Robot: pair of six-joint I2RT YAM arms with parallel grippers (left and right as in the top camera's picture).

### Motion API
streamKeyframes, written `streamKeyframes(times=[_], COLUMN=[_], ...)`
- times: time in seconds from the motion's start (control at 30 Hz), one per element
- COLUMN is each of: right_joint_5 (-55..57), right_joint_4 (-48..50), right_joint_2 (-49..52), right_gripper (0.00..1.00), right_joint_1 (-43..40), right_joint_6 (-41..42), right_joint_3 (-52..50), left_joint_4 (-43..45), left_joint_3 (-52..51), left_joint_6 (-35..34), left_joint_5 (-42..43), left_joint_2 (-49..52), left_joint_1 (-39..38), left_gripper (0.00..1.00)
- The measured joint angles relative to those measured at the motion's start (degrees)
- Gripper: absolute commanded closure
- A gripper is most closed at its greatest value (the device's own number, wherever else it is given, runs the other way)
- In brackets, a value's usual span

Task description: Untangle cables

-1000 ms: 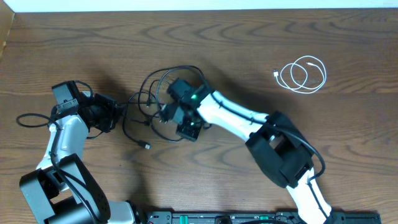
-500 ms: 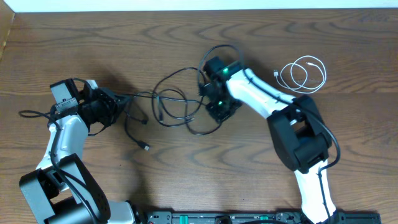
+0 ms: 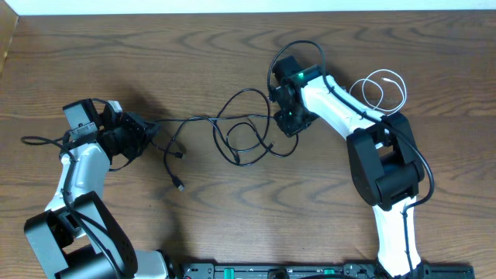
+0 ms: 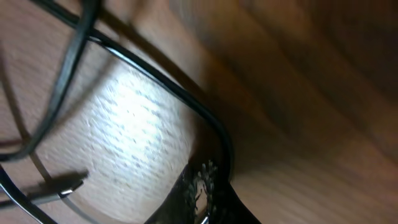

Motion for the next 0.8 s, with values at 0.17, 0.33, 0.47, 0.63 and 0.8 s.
streamKeyframes(times=[0.17, 0.33, 0.47, 0.63, 0.8], right_joint_5=[-2.9, -11.3, -15.8, -18.5, -20.5], right_joint_4=[2.5, 5.4, 3.7, -1.7, -1.7], right_joint_2=[0.0, 0.4, 1.2, 1.7, 1.7], right_gripper=[0.89, 0.92, 0.8, 0.67, 0.55], right_joint_1=[0.4, 1.4, 1.5, 0.9, -0.5], right_joint_6=[0.0, -0.3, -0.5, 0.7, 6.0], right_joint_3=[0.1, 0.3, 2.7, 10.3, 13.0], left_joint_4=[0.0, 0.5, 1.4, 2.3, 2.5], left_joint_3=[0.0, 0.0, 0.0, 0.0, 0.0], left_joint_6=[0.2, 0.3, 0.5, 1.2, 2.0], left_joint_5=[-0.6, -1.0, -1.0, -1.0, -1.0], left_joint_2=[0.0, 0.0, 0.0, 0.0, 0.0], left_joint_1=[0.0, -1.2, -2.8, -4.4, -5.0], left_gripper=[0.87, 0.74, 0.63, 0.59, 0.59])
